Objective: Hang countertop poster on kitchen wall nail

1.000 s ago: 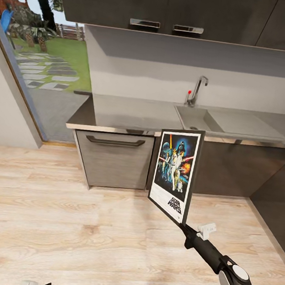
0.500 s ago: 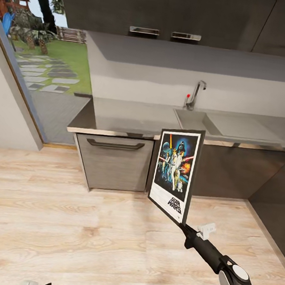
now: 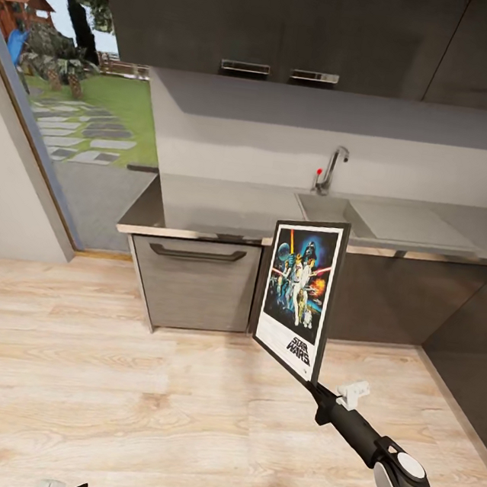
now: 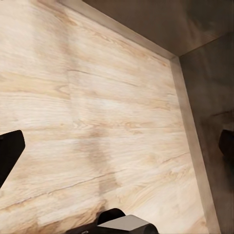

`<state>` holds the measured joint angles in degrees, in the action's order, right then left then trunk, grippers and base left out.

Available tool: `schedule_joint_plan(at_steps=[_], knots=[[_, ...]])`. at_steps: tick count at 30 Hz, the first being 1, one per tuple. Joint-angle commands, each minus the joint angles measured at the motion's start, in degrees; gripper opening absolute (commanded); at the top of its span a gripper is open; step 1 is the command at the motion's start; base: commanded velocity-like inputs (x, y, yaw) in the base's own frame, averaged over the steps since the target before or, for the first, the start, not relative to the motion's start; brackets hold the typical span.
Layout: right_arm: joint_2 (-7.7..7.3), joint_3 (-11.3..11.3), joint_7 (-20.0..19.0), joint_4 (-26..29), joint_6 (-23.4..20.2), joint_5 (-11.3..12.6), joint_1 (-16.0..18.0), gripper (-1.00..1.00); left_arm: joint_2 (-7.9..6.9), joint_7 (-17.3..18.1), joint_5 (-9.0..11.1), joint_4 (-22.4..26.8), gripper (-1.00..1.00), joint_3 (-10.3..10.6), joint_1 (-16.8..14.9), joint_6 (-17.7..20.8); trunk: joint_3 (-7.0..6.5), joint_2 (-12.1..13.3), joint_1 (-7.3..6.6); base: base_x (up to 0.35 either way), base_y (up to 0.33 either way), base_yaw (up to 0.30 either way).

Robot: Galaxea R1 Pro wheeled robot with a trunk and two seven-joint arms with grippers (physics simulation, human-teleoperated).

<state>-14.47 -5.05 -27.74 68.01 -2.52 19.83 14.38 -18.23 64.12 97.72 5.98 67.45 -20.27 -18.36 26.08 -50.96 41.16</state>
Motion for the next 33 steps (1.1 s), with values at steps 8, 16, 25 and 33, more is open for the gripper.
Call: schedule_joint_plan(at_steps=[8,16,25,33], knots=[[-0.03,-0.09,-0.3,0.05,-0.37,0.74,0.03,-1.0,-0.01,0.04,0.48,0.07,1.0,0.49,-0.03,-0.28,-1.42,3.18,-1.76,0.0,0.0,0.0],[-0.03,-0.07,-0.29,0.06,-0.38,0.7,0.03,-1.0,0.0,0.06,0.46,0.05,1.0,0.49,-0.03,-0.28,-2.86,6.39,-3.51,0.0,0.0,0.0],[-0.03,-0.08,-0.29,0.05,-0.32,0.67,0.03,-1.0,0.01,0.04,0.46,0.08,1.0,0.49,-0.03,-0.28,-4.47,10.0,-5.49,0.0,0.0,0.0],[-0.03,-0.1,-0.29,0.06,-0.29,0.66,0.03,-1.0,0.03,0.04,0.46,0.06,1.0,0.49,-0.03,-0.28,-5.91,13.21,-7.25,0.0,0.0,0.0]])
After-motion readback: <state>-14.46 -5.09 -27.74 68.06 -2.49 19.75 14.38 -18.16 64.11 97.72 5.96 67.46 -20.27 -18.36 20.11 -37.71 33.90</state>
